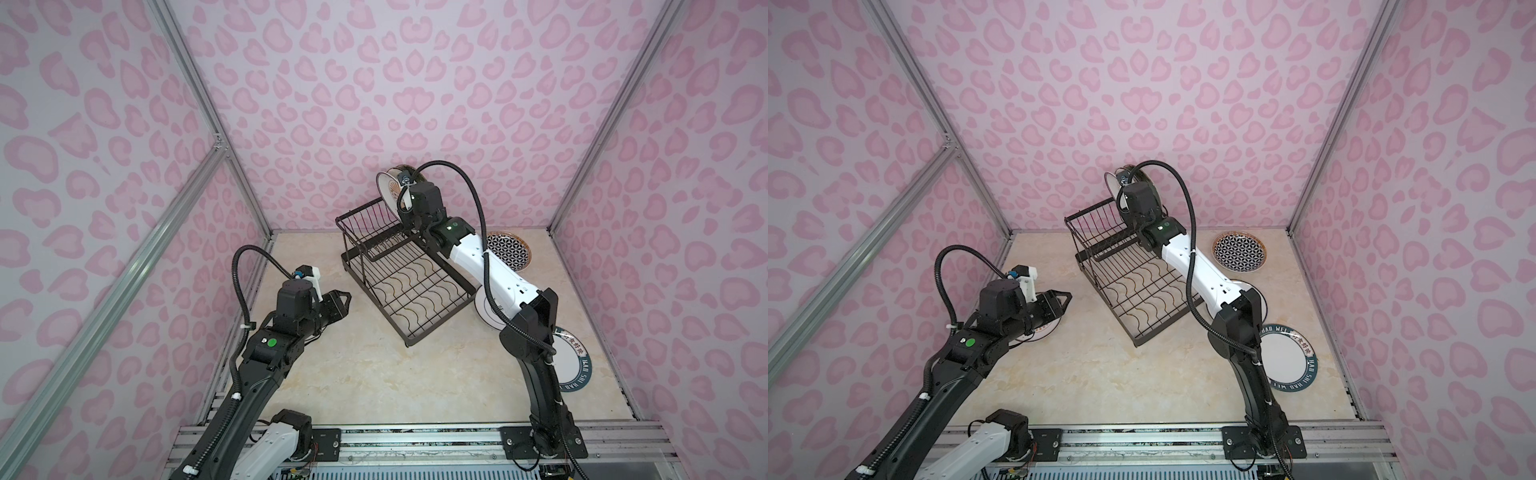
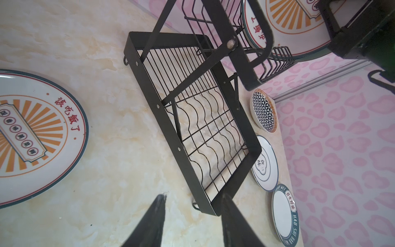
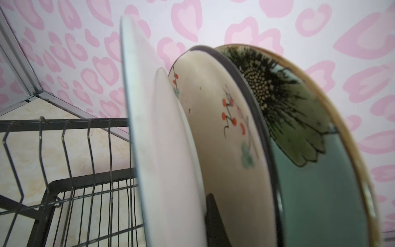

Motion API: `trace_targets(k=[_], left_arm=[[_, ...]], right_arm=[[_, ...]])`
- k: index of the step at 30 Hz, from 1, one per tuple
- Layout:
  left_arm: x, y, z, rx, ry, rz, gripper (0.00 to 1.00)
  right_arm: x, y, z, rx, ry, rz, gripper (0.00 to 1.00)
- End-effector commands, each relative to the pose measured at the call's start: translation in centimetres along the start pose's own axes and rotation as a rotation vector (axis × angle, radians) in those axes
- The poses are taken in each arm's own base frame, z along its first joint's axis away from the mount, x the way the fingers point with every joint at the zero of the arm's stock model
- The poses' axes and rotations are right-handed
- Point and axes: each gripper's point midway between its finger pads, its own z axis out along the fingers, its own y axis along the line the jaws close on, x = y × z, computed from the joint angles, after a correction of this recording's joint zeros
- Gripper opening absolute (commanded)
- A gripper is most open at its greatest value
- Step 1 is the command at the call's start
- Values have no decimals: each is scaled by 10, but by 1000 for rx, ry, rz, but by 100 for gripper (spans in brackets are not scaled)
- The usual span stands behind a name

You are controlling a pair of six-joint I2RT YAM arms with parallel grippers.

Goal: Load plates into a dish rack
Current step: Place the plate on the dish rack.

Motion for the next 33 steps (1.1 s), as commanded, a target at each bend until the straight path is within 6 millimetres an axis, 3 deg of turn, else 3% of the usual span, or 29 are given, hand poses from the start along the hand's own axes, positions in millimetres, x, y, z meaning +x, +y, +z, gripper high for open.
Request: trace_targets(k=[1,14,24,33], left_arm=[[-7,-7,-2,20,-22,15,46],[-8,-8,-2,25,-18,16,46],[-7,-9,-2,24,-13,17,46],[-6,-6,-1,15,-10,16,46]], right_arm=[[-4,-1,0,-1,-16,39,0],[-1,-3,-4,-9,9,44,0],[-6,-4,-9,-17,1,54,29],[-21,-9,-21,-25,-35,74,35]])
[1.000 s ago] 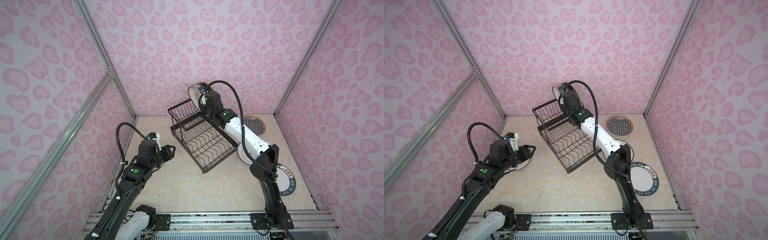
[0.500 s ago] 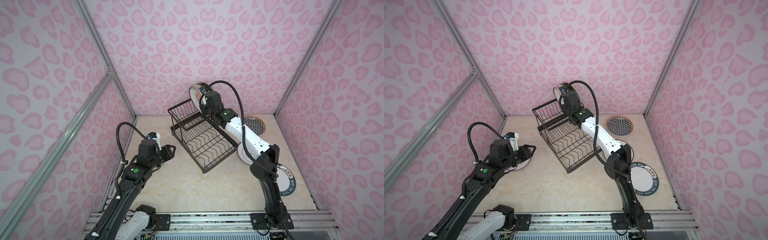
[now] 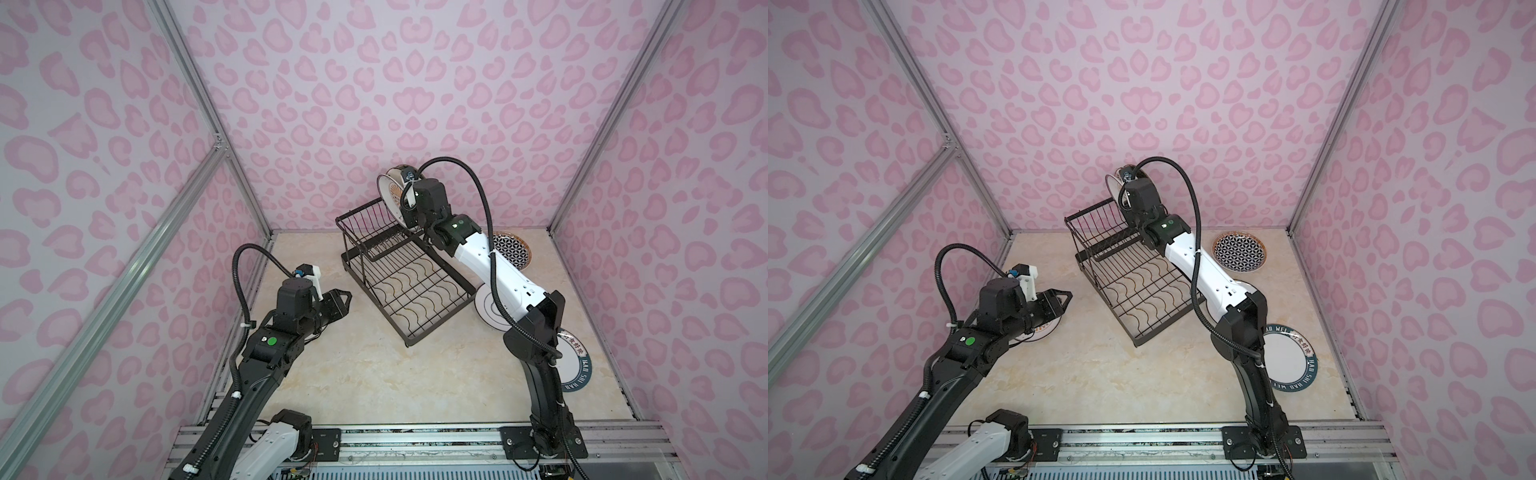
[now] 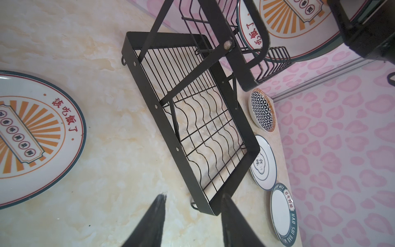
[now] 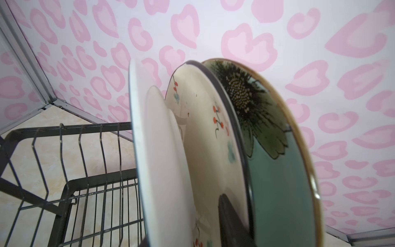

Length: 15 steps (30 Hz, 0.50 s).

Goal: Load plates into a dish rack
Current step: Place the plate on the dish rack.

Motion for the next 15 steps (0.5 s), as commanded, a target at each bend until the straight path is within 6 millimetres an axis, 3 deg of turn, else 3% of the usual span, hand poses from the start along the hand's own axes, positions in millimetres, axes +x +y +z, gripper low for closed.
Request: trace_targets(k=[1,15], left_arm=[[-5,-4,-2,10,-16,15,46],[-5,-3,-2,7,-19,12,46]], right_arm=[[-10,-1,-5,-7,-32,29,35],[-31,-6,-30,-28,-95,60,37]])
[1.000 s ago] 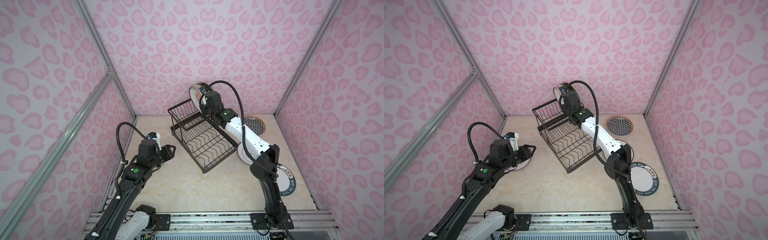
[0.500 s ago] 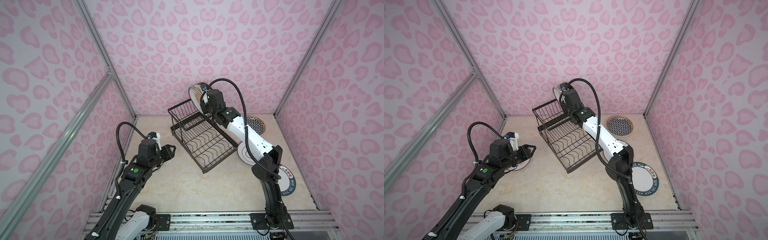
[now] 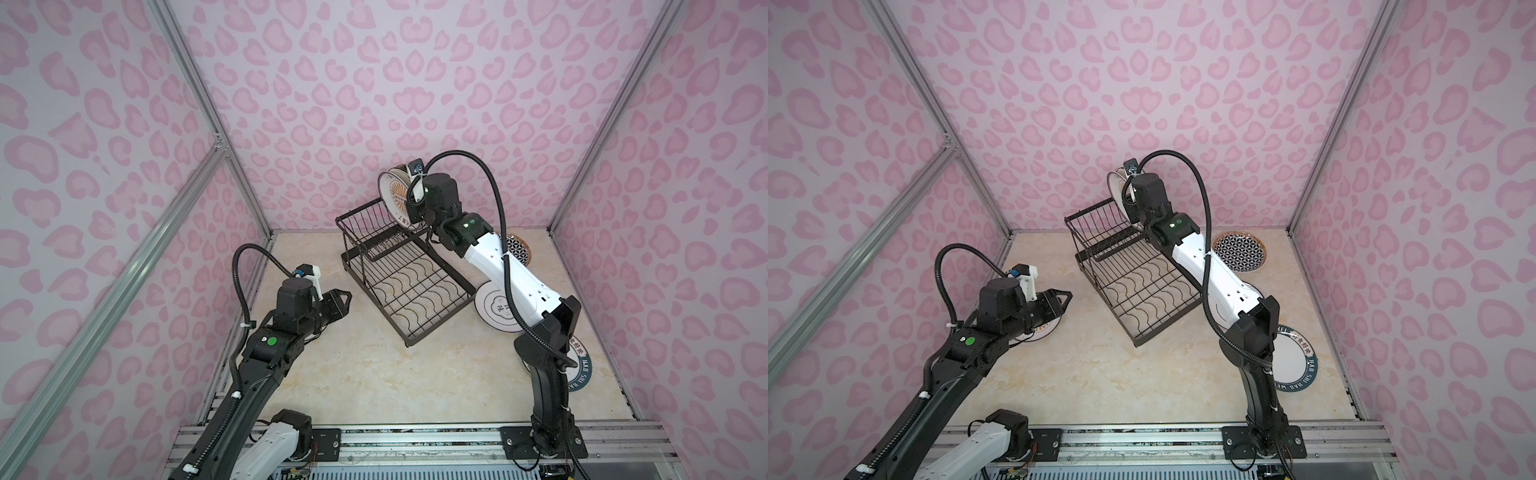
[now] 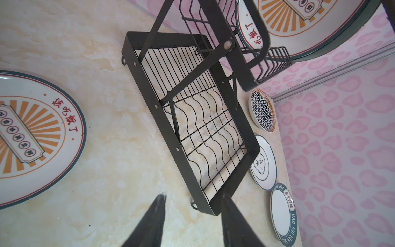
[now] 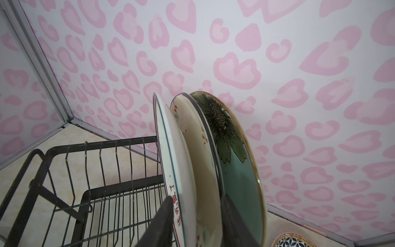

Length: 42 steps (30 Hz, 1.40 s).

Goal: Load plates into a dish rack
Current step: Place the plate on the dish rack.

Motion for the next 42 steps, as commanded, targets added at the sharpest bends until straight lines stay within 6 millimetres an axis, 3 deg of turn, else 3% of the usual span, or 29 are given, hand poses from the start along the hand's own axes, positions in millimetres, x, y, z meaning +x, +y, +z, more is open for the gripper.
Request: trace_targets(k=[1,13,18,21,26,32,36,42], left_arm=[[-5,-2,-2,3,-19,9,46],[-8,10,-4,-71,-36,-9,46],[-3,52,-14,-306,-35,-56,46],[6,74,-15,-393,-33,-110,46],[29,106,-4,-464,-40,-240,47],[52,137,12,-506,-20,-360,47],[54,155,15,-517,-31,-431,47],[62,185,13,-531,-74,-575,47]], right_arm=[[-9,2,-3,-11,-38,15,37],[-36,-7,-44,-56,-130,74,36],[-42,-10,-79,-114,-168,128,37],[-35,-9,-104,-170,-186,185,37],[12,14,-136,-321,-133,350,37],[99,86,-162,-511,41,581,34],[137,135,-175,-611,125,696,31],[180,189,-163,-649,211,814,25]])
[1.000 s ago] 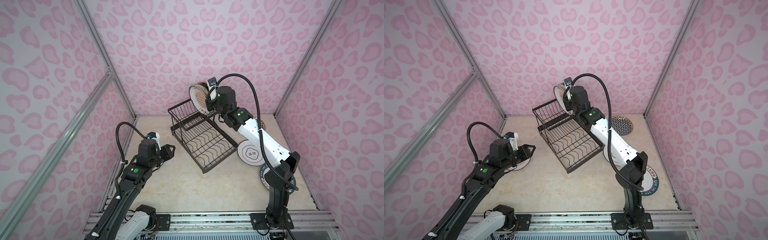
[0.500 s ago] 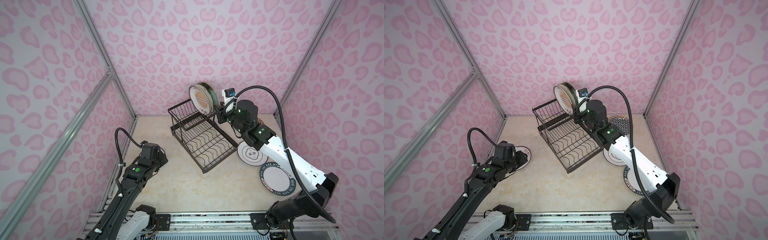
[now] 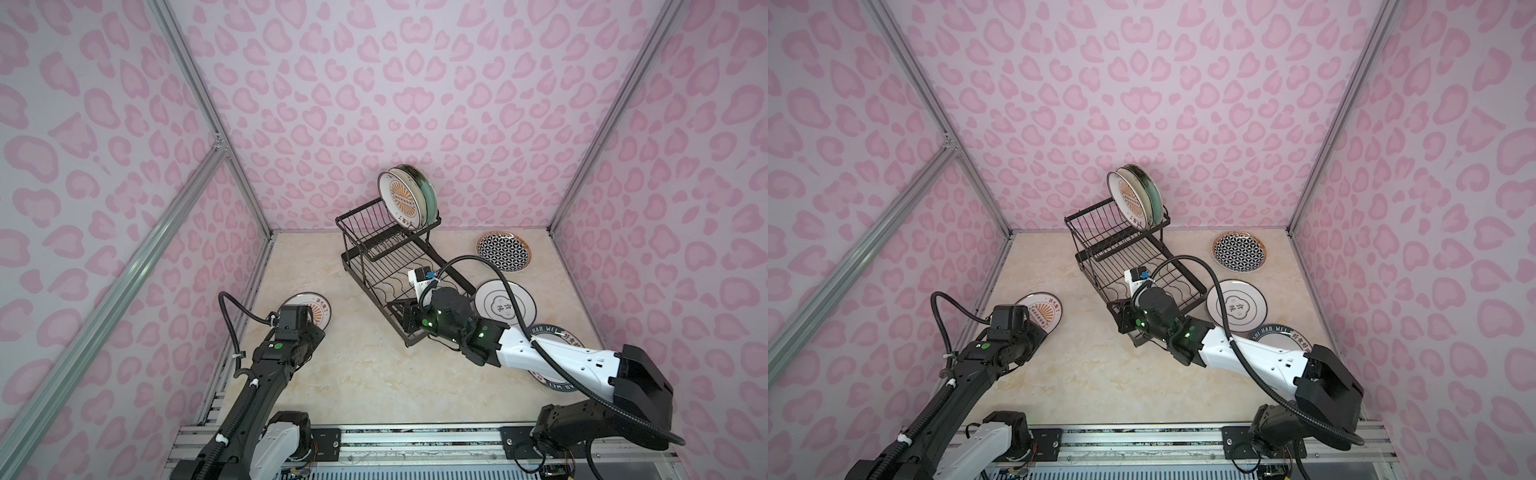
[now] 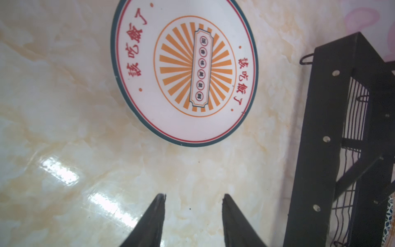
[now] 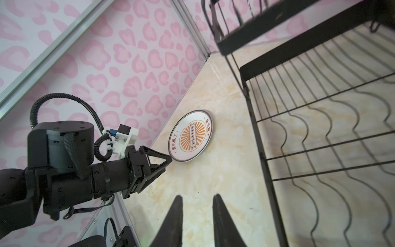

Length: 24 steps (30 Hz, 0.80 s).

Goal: Load plates into a dish rack
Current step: Place the plate on the dish rack, then pick up the plate from the middle-left of the table.

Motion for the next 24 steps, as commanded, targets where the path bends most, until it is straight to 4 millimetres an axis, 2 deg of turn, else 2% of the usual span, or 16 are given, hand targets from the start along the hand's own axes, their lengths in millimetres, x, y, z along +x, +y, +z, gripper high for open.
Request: trace_targets(k=[1,6,9,16,20,24], left_arm=[[-5,4,4,34,-8,-88,47],[-9,22,4,25,-14,-152,47],[-13,29,2,17,-26,-172,47],[-19,42,9,13,-20,-229,47],[-22,46,19,13,1,-268,46],[-24,48,30,17,8,-299,46]], right_arm=[[6,6,24,-64,-39,164,23],[39,10,61,-67,16,218,22],[51,16,84,-78,56,242,23],[74,15,132,-106,140,354,25],[80,15,146,-117,170,375,26],[81,17,144,-130,178,372,26]])
